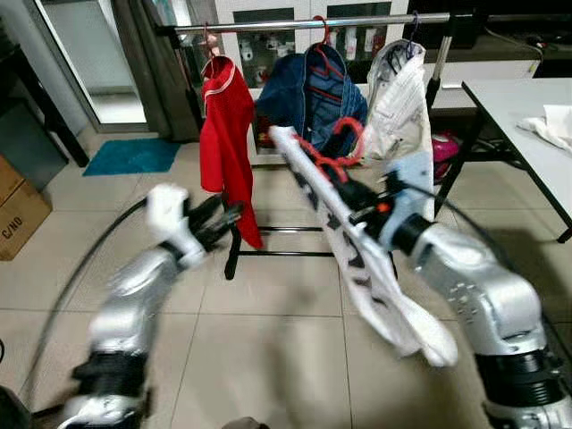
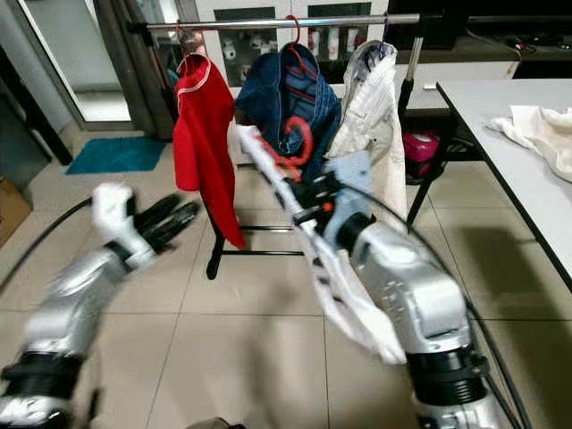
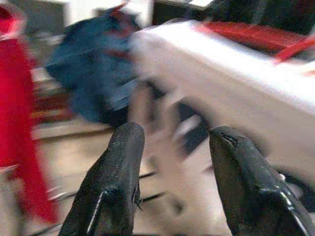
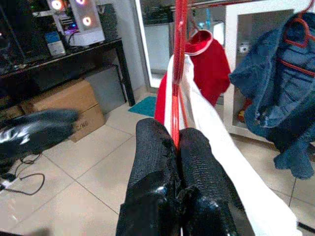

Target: Hang hanger

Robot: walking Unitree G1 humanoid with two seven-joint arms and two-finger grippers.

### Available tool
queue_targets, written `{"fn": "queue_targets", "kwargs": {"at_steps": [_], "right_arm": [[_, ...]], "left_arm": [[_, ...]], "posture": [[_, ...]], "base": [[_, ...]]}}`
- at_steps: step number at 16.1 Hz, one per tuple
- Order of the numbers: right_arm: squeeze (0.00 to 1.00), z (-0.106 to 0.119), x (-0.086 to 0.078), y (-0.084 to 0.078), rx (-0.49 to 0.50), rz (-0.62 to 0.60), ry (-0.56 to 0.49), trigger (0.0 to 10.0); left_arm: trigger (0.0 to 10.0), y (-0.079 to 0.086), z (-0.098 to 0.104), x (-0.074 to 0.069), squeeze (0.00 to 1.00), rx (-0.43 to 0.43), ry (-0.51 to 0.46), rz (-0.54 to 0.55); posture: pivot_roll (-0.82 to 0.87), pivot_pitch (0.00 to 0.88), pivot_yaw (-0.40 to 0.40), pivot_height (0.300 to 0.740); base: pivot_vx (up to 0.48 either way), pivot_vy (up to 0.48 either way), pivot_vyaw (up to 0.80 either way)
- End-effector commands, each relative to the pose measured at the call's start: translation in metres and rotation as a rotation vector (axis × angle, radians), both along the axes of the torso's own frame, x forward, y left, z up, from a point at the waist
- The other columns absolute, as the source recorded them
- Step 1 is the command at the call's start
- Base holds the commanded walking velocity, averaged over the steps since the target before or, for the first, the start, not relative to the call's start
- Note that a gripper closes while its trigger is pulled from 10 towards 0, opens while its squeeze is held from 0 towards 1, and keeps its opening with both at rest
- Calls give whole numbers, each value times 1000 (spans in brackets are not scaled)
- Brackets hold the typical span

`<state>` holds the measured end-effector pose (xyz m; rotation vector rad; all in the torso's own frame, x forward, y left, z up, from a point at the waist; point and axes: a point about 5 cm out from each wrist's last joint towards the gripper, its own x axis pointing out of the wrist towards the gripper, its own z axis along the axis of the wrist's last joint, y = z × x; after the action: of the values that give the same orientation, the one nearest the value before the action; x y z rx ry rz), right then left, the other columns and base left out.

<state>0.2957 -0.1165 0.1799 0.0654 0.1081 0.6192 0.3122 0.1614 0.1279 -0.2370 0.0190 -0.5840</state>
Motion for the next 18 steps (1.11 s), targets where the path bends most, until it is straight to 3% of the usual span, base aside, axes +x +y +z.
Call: {"fn": "queue_targets", "kwargs": {"at_steps": [1,4,5,7,11,12,13,15,16,17,18], "right_arm": [[0,7,-4,6,-15,19,-62,10000],[0,8,-8,13,-67,60,-100,10000],[0,8,-12,16,-88,96,-113,10000],[0,7,-18,20,-112,151,-128,10000],[0,6,-23,25,-136,195,-141,10000],[0,5,-24,24,-139,200,-142,10000],[0,5,-24,24,-140,195,-142,10000],[0,5,-22,21,-142,177,-144,10000],[0,5,-21,20,-142,167,-145,10000],[0,6,-19,18,-137,146,-146,10000],[0,7,-18,17,-134,139,-146,10000]], "left_arm": [[10000,-8,4,2,1000,-57,29,-31],[10000,-24,12,9,973,-190,94,-58],[10000,-26,19,13,0,-281,115,-61],[10000,-28,28,17,0,-371,126,-90],[10000,-29,29,18,0,-354,138,-104],[5255,-28,25,18,0,-334,175,-78],[2392,-27,23,19,0,-326,192,-58],[0,-27,19,17,0,-287,201,-8],[0,-27,19,17,0,-258,191,15],[7451,-28,18,15,0,-200,170,66],[10000,-31,16,14,0,-130,138,104]], "posture": [[-97,0,114,740],[-103,0,119,740],[-105,0,121,740],[-105,0,123,740],[-108,0,128,740],[-107,0,129,740],[-107,0,129,740],[-105,0,128,740],[-105,0,129,740],[-103,0,129,740],[-102,0,127,740]], "base": [[0,0,0],[0,0,0],[0,0,0],[0,0,0],[0,0,0],[0,0,0],[0,0,0],[0,0,0],[0,0,0],[0,0,0],[0,0,0]]}}
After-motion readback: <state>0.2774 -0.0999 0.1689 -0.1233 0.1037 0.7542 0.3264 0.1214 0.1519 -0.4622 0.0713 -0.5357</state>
